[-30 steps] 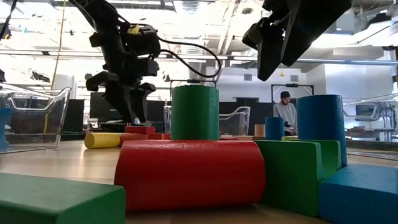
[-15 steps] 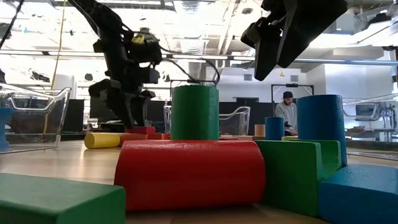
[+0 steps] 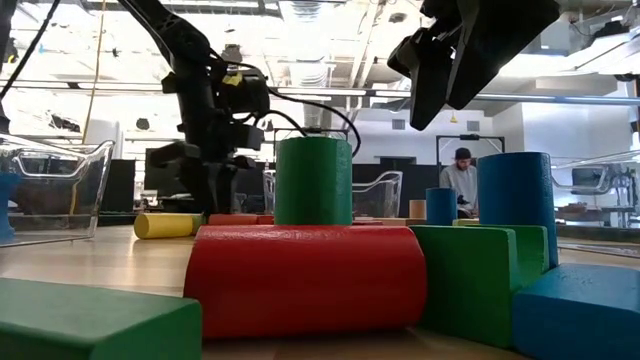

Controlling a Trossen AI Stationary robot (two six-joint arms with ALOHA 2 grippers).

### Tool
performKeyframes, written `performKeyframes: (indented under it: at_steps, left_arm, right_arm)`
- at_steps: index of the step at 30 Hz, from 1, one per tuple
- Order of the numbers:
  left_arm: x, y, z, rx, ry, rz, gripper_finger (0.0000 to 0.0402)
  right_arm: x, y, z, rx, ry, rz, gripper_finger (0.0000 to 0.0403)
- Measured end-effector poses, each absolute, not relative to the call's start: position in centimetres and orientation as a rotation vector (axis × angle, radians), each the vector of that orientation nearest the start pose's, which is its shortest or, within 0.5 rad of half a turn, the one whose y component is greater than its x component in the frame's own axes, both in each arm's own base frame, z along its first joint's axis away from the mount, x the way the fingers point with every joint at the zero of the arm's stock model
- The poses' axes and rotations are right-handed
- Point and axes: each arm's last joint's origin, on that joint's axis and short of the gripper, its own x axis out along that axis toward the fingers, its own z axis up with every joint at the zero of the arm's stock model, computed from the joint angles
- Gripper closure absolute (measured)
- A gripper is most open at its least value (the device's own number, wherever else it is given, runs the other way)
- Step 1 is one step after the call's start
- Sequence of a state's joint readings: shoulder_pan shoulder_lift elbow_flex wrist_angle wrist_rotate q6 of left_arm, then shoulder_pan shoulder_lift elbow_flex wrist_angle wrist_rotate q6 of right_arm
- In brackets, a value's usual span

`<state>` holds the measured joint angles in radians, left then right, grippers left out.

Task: Sort blocks by size
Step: Put the red rectangular block into the top transparent bin

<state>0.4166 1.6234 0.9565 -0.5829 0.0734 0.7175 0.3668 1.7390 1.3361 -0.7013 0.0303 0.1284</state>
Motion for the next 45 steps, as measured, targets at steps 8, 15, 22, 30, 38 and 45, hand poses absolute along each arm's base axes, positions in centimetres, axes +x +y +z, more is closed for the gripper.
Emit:
performKeyframes:
  at_steps: [8,15,22,30,38,45]
  left_arm:
    - [26.9,11.7,17.1,0.327,1.249,-0.161,0.0361]
    - [26.8,11.7,17.1,0.349,1.27,-0.146,0.0398]
    - [26.4,11.9,17.6,0.307,1.304,-0.088,0.0367]
    - [26.5,12.4,18.6,0.268,1.349,0.017,0.0321]
    - [26.9,13.7,19.0,0.251,1.252,0.099,0.0274]
    - [27.1,14.9,18.7,0.129,1.173,0.137,0.0251]
  right_arm:
    - [33.3,12.7,23.7,-0.102,1.102,0.23,0.0148]
    - [33.3,12.7,23.7,-0.102,1.102,0.23,0.0148]
    - [33.3,12.7,23.7,-0.102,1.103,0.229,0.0148]
    - [33.3,12.7,23.7,-0.102,1.103,0.229,0.0148]
    - [33.3,12.8,23.7,-0.102,1.103,0.231,0.0148]
    - [33.1,13.2,23.7,-0.108,1.103,0.24,0.0148]
